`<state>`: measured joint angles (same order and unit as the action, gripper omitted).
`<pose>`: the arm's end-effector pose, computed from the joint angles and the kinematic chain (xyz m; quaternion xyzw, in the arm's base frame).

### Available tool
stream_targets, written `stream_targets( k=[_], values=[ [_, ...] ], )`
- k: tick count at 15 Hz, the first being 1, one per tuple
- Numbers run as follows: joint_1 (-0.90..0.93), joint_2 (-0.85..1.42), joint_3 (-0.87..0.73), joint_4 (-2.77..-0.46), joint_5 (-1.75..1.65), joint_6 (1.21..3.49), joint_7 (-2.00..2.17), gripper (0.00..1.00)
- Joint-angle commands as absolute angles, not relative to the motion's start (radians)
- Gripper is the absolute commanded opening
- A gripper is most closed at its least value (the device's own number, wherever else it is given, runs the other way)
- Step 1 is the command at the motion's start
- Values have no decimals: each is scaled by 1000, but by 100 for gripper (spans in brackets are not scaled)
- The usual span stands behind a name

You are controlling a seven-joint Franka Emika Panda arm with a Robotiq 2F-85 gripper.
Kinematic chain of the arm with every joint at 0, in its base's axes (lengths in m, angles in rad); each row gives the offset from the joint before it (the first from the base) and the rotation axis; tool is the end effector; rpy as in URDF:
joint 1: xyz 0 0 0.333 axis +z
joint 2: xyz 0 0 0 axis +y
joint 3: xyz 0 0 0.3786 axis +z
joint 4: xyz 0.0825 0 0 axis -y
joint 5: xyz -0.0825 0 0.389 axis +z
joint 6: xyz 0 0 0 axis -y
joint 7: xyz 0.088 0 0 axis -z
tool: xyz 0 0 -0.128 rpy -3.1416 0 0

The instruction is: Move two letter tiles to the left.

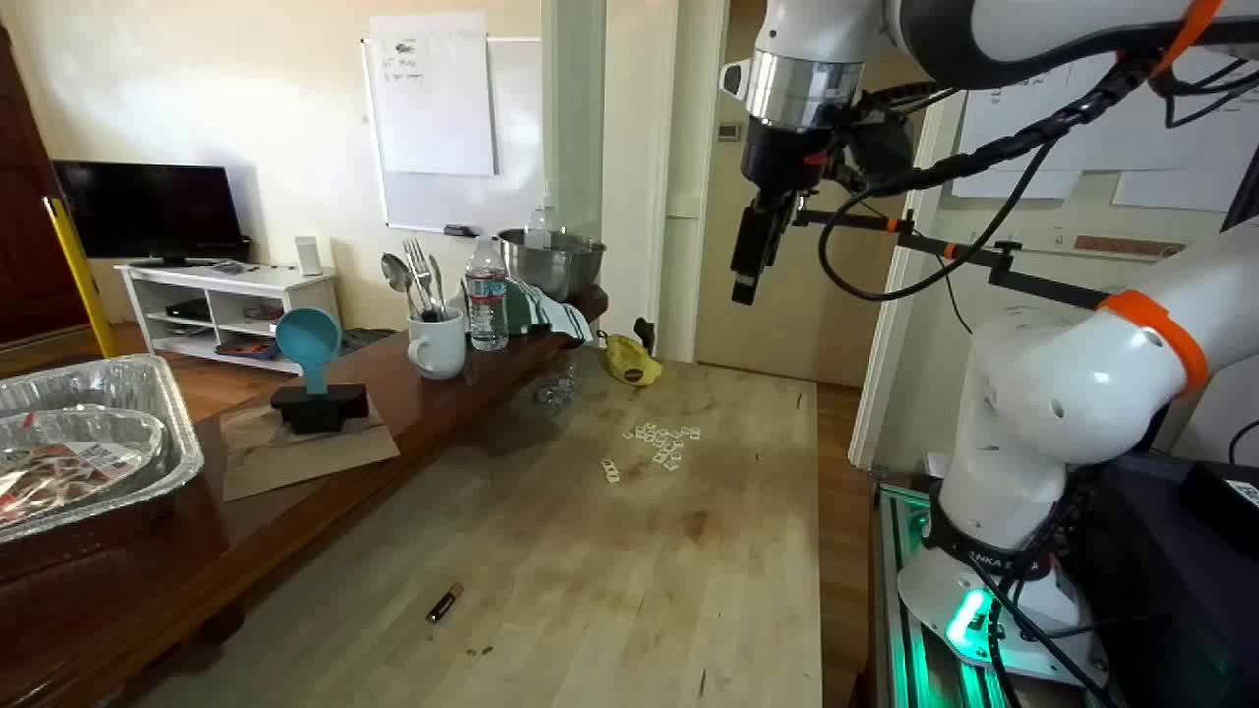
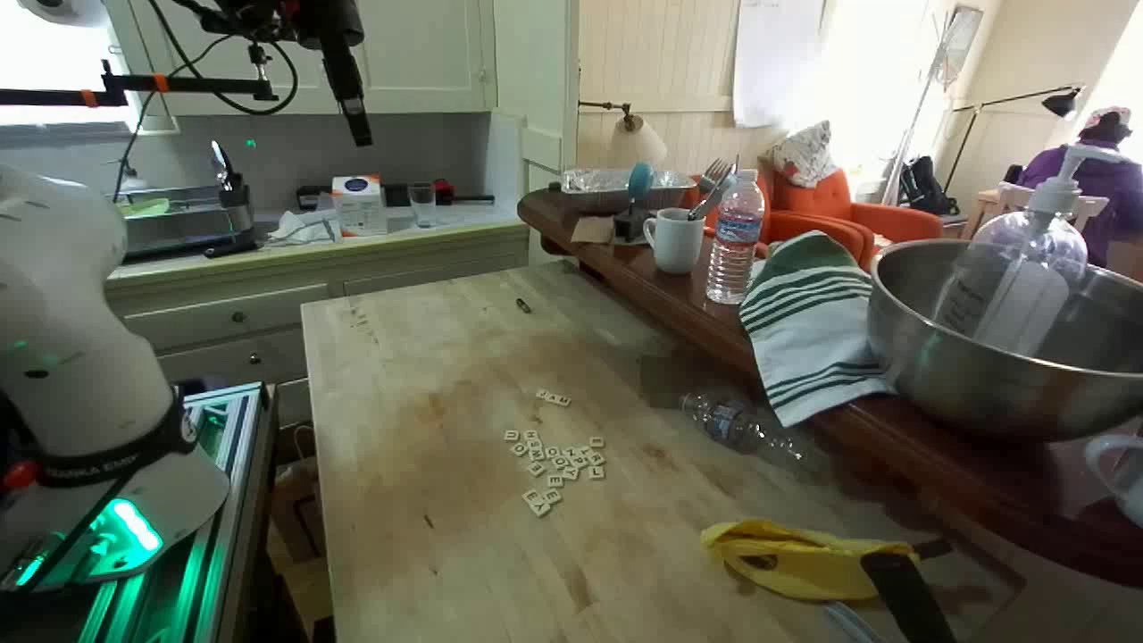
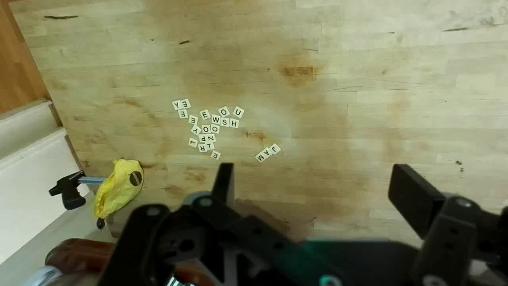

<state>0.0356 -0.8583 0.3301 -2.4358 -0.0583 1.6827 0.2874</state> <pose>0.2419 0.1236 0.5913 0.9876 -0.0086 0.0777 0.1364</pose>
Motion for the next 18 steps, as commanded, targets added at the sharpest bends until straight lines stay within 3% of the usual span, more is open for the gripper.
stream_targets(
  k=[1, 10, 18],
  values=[
    [57, -851, 316, -2433, -71, 1679, 301, 100],
    [-6, -820, 277, -2470, -88, 1703, 356, 100],
    [-132, -759, 99, -2650, -103, 1999, 374, 100]
  ],
)
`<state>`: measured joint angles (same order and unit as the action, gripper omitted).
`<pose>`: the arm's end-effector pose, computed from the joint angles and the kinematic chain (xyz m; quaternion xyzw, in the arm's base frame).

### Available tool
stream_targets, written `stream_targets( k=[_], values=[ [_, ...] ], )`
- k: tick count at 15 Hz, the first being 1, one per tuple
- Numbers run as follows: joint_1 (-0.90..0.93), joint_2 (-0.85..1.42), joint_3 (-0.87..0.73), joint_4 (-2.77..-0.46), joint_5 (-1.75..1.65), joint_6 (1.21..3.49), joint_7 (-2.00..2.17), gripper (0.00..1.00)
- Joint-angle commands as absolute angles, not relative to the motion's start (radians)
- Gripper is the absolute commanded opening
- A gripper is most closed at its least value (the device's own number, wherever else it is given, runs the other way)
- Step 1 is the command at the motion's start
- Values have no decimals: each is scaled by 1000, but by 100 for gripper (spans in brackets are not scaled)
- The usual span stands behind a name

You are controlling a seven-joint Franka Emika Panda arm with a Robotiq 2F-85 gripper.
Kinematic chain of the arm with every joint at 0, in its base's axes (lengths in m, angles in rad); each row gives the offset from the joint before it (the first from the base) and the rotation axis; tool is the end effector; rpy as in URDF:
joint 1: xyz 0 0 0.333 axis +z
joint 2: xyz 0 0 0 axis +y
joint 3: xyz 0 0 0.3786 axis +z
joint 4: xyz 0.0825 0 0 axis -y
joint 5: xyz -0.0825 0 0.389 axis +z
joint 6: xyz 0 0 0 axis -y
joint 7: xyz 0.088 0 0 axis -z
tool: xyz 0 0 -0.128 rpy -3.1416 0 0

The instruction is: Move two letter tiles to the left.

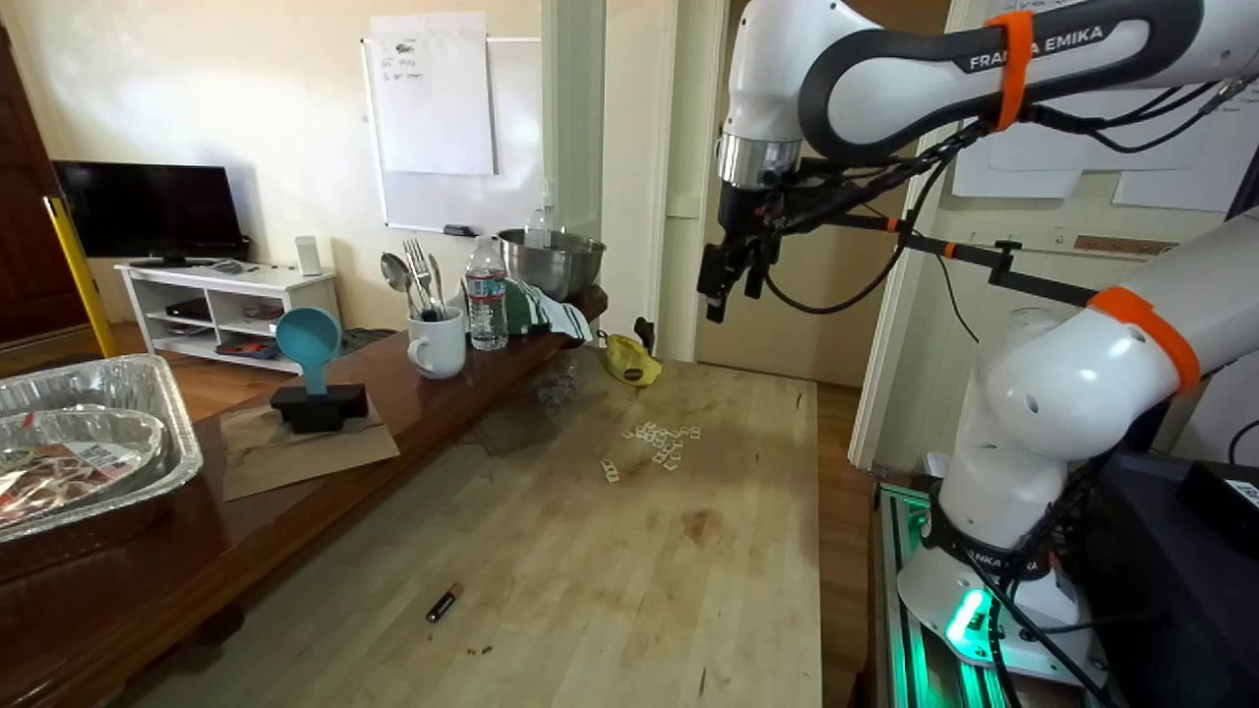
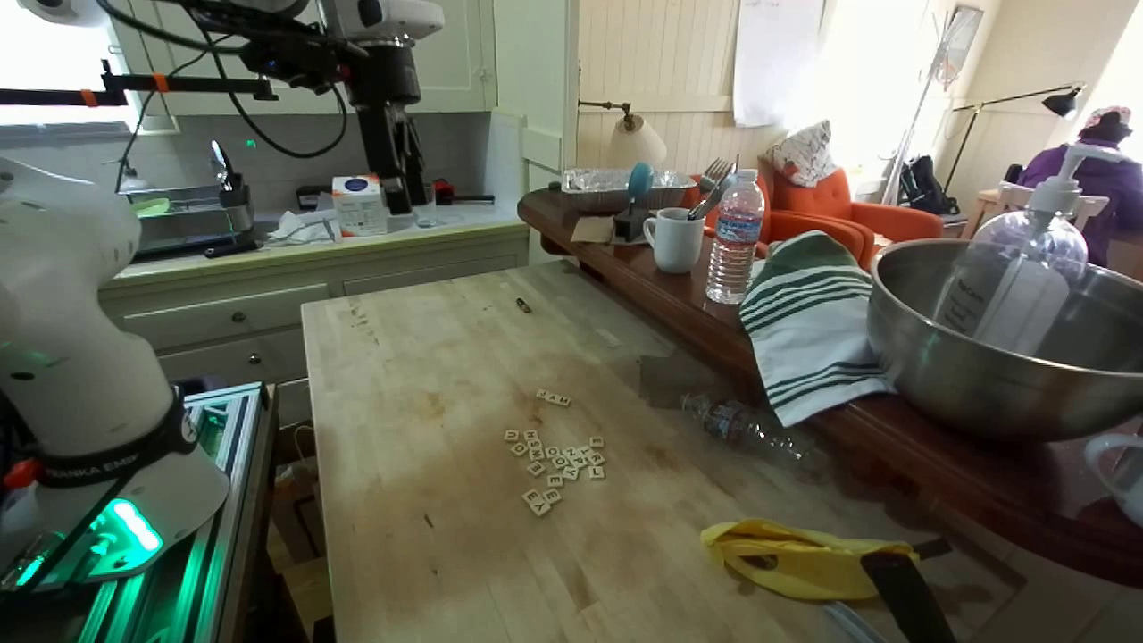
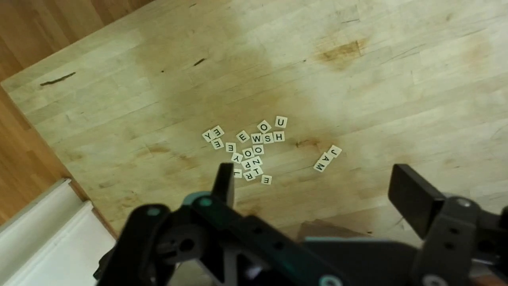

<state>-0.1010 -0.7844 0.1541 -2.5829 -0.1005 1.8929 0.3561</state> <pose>0.2894 0.0146 0.5313 0.9815 -0.1559 0.0612 0.0929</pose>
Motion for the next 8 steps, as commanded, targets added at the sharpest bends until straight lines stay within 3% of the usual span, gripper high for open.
stream_targets(
  k=[1, 8],
  values=[
    [-140, -746, 67, -2678, -100, 2057, 348, 100],
    [-148, -605, -116, -2748, -34, 2281, 129, 100]
  ],
)
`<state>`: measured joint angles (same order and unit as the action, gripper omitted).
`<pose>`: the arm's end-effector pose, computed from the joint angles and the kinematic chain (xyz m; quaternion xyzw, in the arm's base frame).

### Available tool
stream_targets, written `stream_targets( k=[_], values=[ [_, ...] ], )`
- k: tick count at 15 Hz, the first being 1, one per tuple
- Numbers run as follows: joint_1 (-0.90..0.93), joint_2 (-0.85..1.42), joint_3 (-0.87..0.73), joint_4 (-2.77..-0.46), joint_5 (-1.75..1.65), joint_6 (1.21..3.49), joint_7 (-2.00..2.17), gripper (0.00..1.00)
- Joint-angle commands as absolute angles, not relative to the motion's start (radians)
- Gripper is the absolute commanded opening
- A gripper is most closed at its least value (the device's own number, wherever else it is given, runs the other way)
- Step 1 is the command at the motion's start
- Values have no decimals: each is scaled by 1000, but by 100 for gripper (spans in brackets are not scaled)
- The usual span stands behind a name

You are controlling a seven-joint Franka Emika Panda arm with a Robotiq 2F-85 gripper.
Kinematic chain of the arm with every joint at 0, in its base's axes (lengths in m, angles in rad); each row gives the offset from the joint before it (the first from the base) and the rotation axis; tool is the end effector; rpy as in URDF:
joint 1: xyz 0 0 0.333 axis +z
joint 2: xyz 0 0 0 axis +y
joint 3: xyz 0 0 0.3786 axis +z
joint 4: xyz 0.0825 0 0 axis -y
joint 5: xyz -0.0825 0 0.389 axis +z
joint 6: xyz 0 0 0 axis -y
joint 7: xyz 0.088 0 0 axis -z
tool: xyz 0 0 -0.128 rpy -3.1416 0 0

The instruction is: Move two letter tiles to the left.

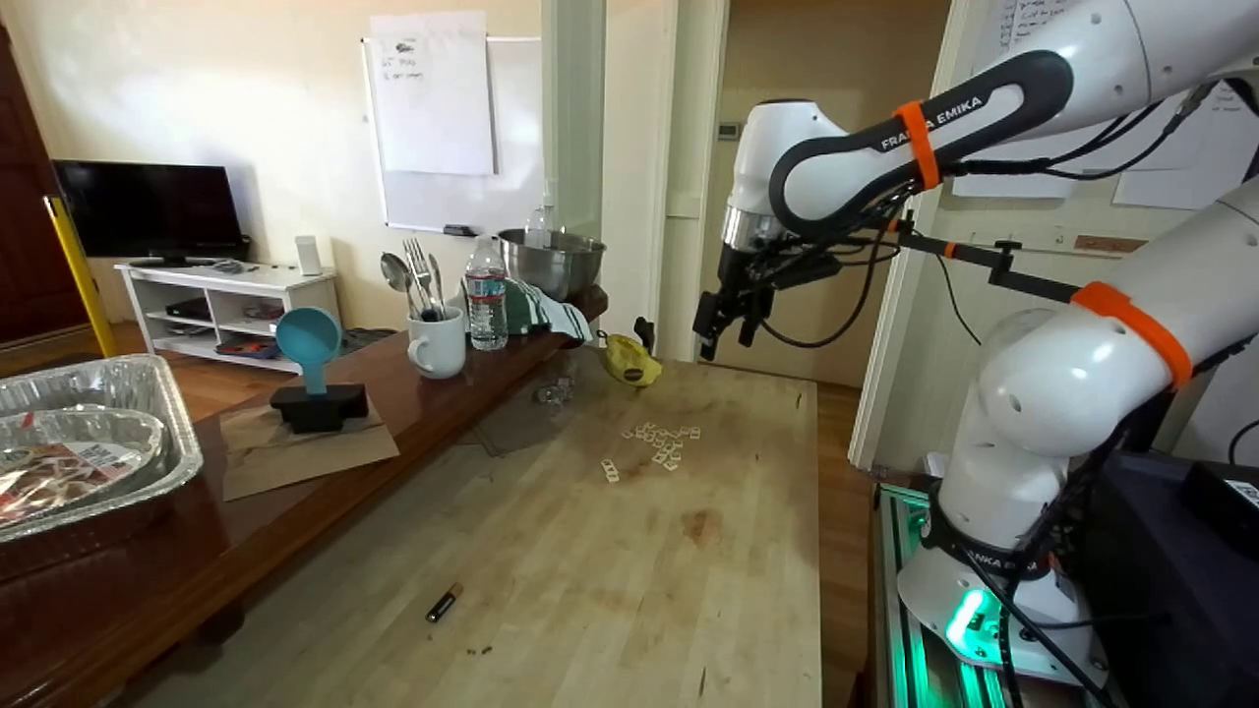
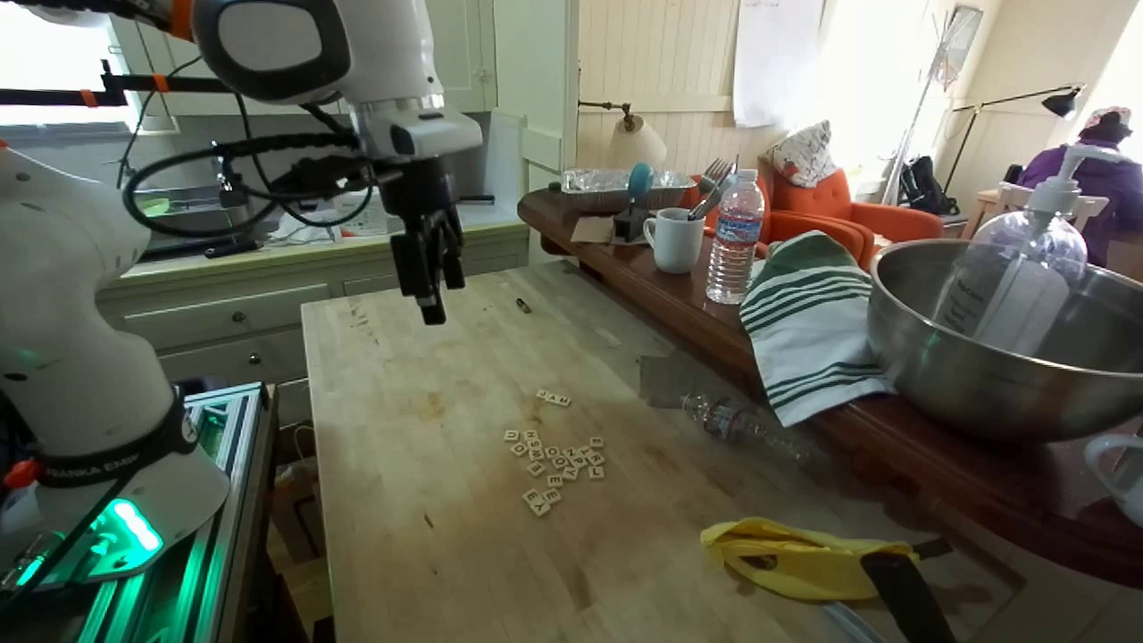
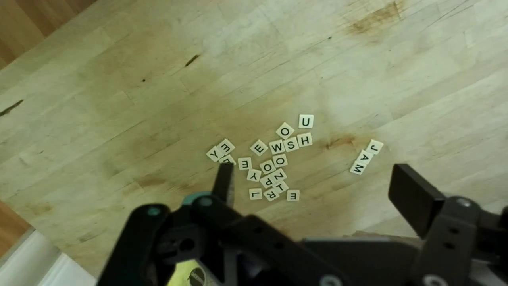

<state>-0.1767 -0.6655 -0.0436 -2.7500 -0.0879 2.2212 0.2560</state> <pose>0.3067 -0.0732 0.4475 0.9754 -0.2081 0.0688 0.0217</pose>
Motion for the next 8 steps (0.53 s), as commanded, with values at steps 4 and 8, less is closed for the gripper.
stream_targets(
  k=[4, 8],
  values=[
    [-163, -610, -119, -2750, -23, 2274, 91, 100],
    [-154, -607, -122, -2748, -14, 2274, 83, 100]
  ],
)
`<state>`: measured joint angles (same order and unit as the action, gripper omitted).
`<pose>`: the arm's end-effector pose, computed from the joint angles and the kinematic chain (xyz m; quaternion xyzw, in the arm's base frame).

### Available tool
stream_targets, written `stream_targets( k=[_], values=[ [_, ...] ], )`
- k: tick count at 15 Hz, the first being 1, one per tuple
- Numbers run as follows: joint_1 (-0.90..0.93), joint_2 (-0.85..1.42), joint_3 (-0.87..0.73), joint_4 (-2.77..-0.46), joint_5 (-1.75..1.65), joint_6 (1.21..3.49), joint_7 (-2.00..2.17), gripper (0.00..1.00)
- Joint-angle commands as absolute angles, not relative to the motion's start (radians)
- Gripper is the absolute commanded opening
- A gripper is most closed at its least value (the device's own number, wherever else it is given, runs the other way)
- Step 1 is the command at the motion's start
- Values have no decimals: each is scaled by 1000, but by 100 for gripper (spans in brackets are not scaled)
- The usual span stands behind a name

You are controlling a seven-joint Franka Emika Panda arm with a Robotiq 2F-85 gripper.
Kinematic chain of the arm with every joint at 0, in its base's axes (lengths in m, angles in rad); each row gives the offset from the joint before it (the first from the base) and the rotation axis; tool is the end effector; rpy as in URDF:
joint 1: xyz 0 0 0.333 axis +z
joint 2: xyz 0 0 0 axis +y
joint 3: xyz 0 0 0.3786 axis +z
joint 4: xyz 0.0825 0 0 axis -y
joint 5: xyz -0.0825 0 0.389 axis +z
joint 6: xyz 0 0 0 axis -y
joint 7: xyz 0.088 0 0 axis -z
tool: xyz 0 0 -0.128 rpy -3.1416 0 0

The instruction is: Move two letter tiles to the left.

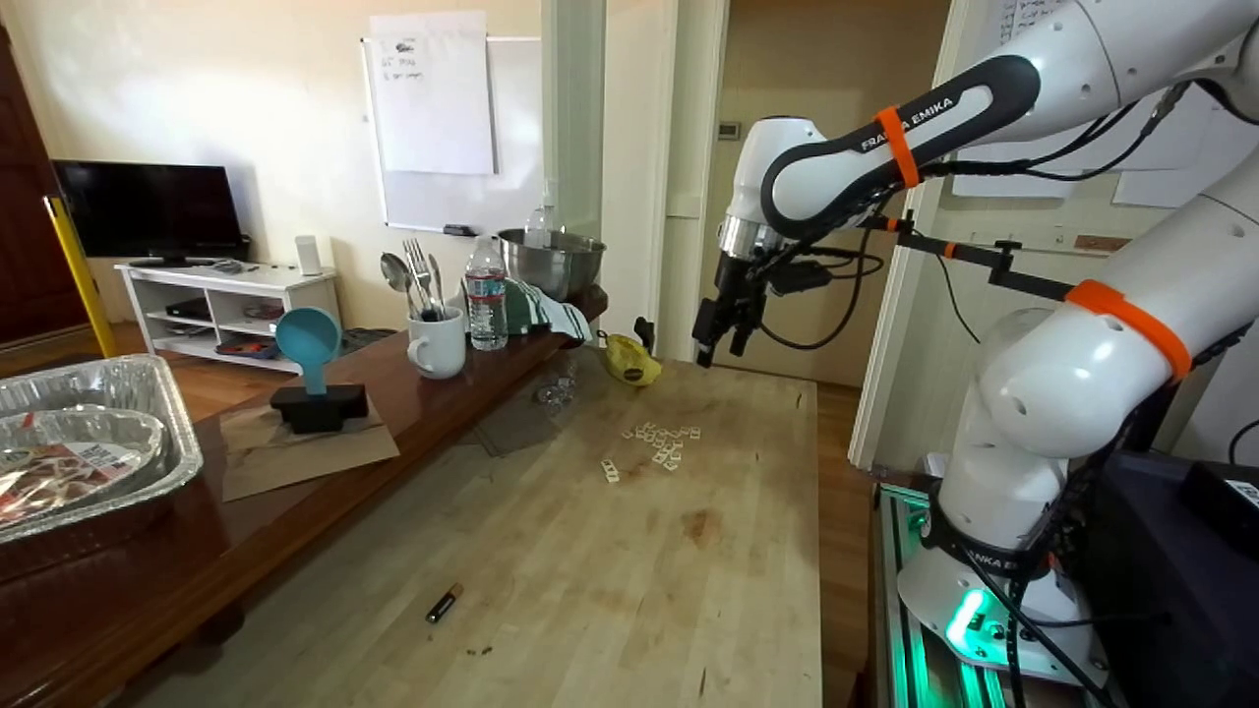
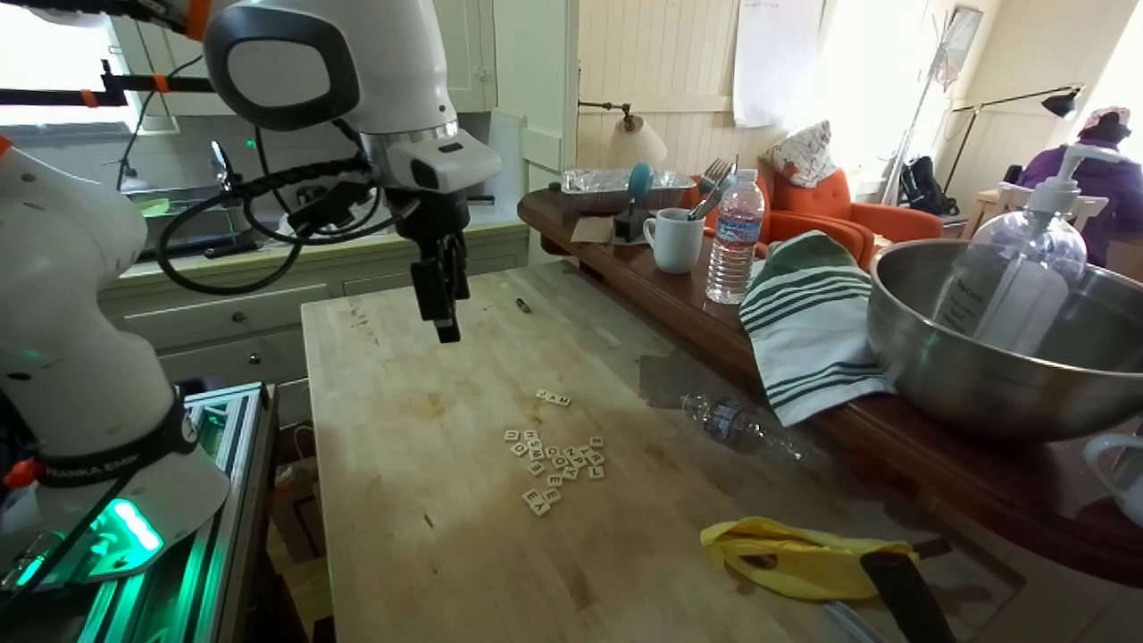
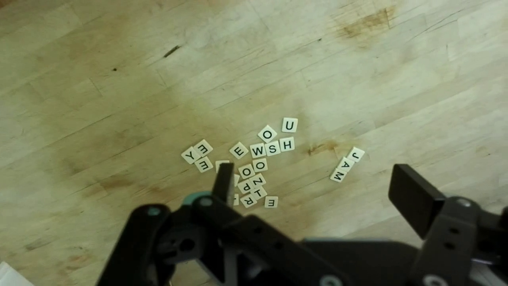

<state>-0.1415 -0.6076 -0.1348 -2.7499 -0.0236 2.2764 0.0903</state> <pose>0.3156 -0.0903 0.4331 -0.9836 0.1656 -0.0672 0.0235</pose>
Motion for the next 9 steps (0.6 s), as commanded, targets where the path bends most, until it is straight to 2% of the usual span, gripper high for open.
stream_targets(
  k=[1, 4, 9],
  values=[
    [-154, -607, -122, -2748, -14, 2274, 83, 100],
    [-154, -559, -67, -2749, -126, 2283, 41, 100],
    [-126, -436, -114, -2753, -193, 2525, -169, 100]
  ],
)
